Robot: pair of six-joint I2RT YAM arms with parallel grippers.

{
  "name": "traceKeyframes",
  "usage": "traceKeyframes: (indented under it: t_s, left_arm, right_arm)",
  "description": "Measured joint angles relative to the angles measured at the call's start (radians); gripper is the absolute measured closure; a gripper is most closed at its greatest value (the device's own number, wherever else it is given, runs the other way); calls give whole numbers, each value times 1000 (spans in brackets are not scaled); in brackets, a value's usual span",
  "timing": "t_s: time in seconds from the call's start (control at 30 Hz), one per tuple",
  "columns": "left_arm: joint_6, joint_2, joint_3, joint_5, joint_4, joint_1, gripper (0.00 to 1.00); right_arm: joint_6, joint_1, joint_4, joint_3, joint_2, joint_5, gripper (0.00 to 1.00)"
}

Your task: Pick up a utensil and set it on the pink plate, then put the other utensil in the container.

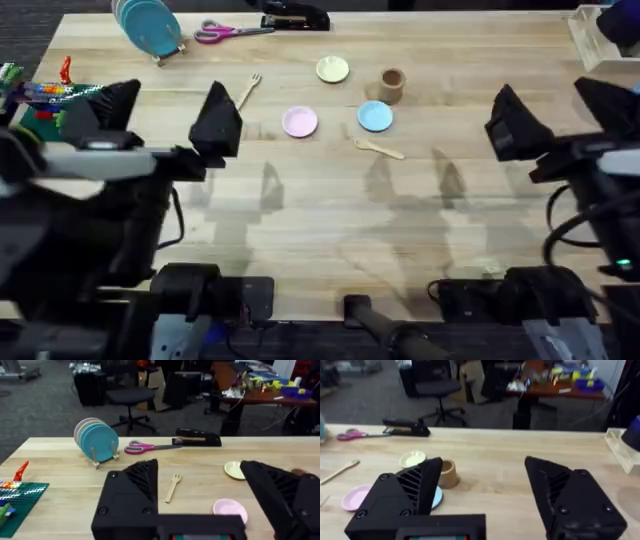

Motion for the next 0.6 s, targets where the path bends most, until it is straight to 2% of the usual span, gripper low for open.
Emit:
traceKeyframes:
  t_s: [0.23,0.6]
  left_arm:
    - [0,196,211,1,-146,0,8]
    - [0,536,540,4,-468,0,7]
  right_arm:
    - [4,0,-221,234,232,0,3]
    - [7,0,-585,581,622,0,3]
